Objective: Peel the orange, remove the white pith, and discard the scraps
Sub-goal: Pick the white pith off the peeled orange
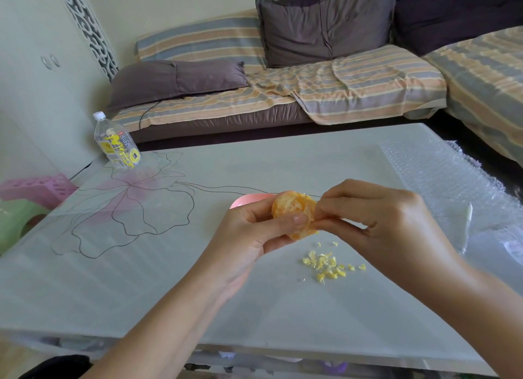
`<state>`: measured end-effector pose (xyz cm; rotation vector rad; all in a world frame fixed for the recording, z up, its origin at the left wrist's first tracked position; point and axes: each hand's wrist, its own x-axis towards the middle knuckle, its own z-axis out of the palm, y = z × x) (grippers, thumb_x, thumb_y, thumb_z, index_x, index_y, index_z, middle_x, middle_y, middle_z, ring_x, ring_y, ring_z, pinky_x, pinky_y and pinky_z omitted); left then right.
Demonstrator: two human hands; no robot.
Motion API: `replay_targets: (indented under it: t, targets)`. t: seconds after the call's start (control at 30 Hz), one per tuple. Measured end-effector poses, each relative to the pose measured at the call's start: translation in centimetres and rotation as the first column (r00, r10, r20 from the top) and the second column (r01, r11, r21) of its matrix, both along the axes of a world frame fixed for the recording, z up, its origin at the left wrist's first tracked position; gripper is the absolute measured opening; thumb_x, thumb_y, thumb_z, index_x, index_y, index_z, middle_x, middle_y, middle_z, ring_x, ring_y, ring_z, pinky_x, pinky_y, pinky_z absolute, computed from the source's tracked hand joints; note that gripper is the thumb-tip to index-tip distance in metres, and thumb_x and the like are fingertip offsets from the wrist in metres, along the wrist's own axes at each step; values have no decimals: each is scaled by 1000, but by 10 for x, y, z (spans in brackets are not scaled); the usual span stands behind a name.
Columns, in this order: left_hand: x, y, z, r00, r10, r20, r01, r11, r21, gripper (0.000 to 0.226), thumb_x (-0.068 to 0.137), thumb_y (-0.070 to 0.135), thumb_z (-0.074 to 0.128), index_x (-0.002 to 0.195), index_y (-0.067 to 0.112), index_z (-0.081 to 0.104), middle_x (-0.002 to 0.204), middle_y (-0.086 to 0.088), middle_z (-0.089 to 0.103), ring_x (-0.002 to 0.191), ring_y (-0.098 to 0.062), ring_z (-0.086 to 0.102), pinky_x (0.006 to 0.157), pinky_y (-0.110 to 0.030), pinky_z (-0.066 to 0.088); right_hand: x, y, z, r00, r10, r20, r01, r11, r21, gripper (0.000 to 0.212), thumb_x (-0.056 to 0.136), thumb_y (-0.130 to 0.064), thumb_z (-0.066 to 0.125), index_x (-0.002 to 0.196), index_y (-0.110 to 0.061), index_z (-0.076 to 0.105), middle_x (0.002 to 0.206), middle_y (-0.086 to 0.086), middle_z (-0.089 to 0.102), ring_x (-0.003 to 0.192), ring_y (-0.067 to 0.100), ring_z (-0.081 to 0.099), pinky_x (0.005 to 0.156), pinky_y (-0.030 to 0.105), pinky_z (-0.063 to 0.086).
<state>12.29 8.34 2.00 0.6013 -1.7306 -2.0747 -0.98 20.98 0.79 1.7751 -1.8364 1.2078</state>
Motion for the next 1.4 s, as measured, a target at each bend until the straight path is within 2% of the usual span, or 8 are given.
replay_targets:
  t: [0.13,0.27,0.53,0.67,0.87,1.17,1.3,1.4]
  targets:
    - [-3,0,2,999,40,-9,-40,998,58,25,64,10,81,88,6,76,99,-15,71,82,-19,71,70,-22,55,0,0,0,989,8,149,0,999,-52,13,79,-24,70,89,-16,70,83,-6,63,73,7,62,69,24,52]
    - [-4,0,3,998,69,-10,-68,996,57,40,60,20,74,97,4,73,104,-17,69,86,-21,71,71,-22,55,-1,-2,1,998,-62,31,64,997,-53,14,80,-25,69,90,-17,75,82,-4,64,67,9,57,62,16,44]
    - [-3,-1,4,1000,20,-20,-20,1000,7,28,60,20,74,87,11,77,91,-7,74,81,-17,71,70,-20,55,-2,-3,-1,998,-60,-3,60,997,-46,11,79,-24,69,78,-14,74,76,-4,64,61,8,56,59,17,45]
    - [-1,-1,2,1000,22,1,-22,999,-35,37,62,19,75,96,5,75,104,-20,70,89,-22,71,74,-23,55,-5,-4,-1,998,-21,-53,22,1000,22,11,80,-23,68,77,-14,73,76,-4,63,58,11,57,58,20,43]
    - [-1,-2,0,1000,16,13,-15,999,-46,28,67,15,81,93,8,76,108,-19,69,92,-21,70,77,-25,55,-7,-5,-1,998,12,-69,-7,997,72,11,83,-21,65,80,-15,73,79,-4,63,58,13,58,58,21,44]
    - [-5,0,2,998,48,-40,-43,991,124,33,58,25,75,86,8,77,95,-12,72,81,-17,70,71,-22,56,-3,-5,1,992,-101,72,102,995,-21,24,80,-29,70,82,-15,51,80,-8,49,71,5,48,67,8,37]
    - [-5,-1,1,998,53,-36,-49,992,120,33,57,25,75,86,8,77,95,-12,72,80,-17,70,70,-21,56,3,-6,2,992,-86,95,88,996,-13,31,79,-24,73,95,-29,46,91,-10,62,79,7,55,71,7,40]
    - [-6,-2,0,997,67,-37,-62,992,108,33,58,24,75,88,9,77,93,-12,73,80,-17,71,69,-21,55,7,-9,1,997,-67,39,68,997,-39,27,82,-17,68,90,-28,45,88,-5,68,82,7,58,69,-2,36]
